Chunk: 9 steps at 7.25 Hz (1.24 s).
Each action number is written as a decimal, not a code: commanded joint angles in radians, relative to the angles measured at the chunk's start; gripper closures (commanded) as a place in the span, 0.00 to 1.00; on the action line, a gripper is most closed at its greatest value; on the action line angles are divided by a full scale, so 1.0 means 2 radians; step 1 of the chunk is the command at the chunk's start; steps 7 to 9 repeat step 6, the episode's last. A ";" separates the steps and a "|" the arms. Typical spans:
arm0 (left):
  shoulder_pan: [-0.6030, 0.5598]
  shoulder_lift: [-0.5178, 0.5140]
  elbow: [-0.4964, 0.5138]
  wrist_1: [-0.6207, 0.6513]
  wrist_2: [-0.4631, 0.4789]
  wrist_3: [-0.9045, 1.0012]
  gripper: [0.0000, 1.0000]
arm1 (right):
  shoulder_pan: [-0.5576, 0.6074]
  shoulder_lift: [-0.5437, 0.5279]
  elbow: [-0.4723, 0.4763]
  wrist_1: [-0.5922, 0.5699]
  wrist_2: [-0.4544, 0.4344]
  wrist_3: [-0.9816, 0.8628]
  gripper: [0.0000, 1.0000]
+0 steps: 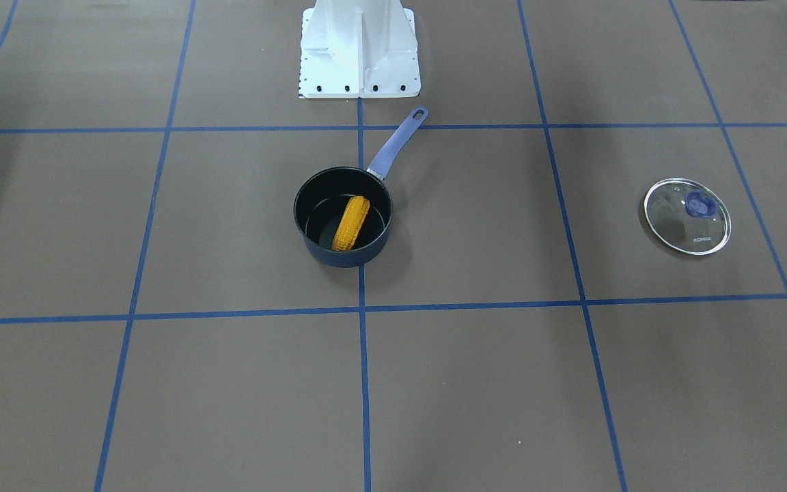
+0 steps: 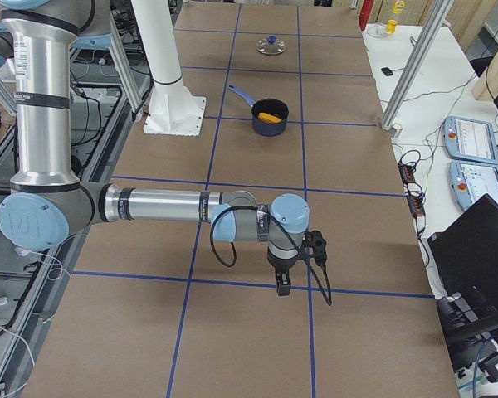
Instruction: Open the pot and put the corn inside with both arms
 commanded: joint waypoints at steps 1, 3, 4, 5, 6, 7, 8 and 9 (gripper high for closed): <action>0.000 0.000 -0.003 0.000 0.000 0.000 0.01 | 0.000 0.000 0.000 0.000 0.001 0.000 0.00; 0.000 0.000 -0.003 0.000 0.000 0.000 0.01 | 0.000 -0.001 0.000 0.000 0.001 0.000 0.00; -0.001 0.000 -0.003 0.000 0.000 0.000 0.01 | 0.000 -0.001 0.000 0.000 0.001 0.000 0.00; -0.001 0.000 -0.003 0.000 0.001 -0.001 0.01 | 0.000 -0.001 0.000 0.000 0.001 0.000 0.00; -0.001 0.001 -0.003 0.000 0.001 -0.004 0.01 | 0.000 -0.001 0.000 0.000 0.001 0.000 0.00; -0.001 0.001 -0.003 0.000 0.001 -0.004 0.01 | 0.000 -0.001 0.000 0.000 0.001 0.000 0.00; -0.001 0.001 -0.003 0.000 0.001 -0.004 0.01 | 0.000 -0.001 0.000 0.000 0.001 0.000 0.00; -0.001 0.001 -0.003 0.000 0.001 -0.004 0.01 | 0.000 -0.001 0.000 0.000 0.001 0.000 0.00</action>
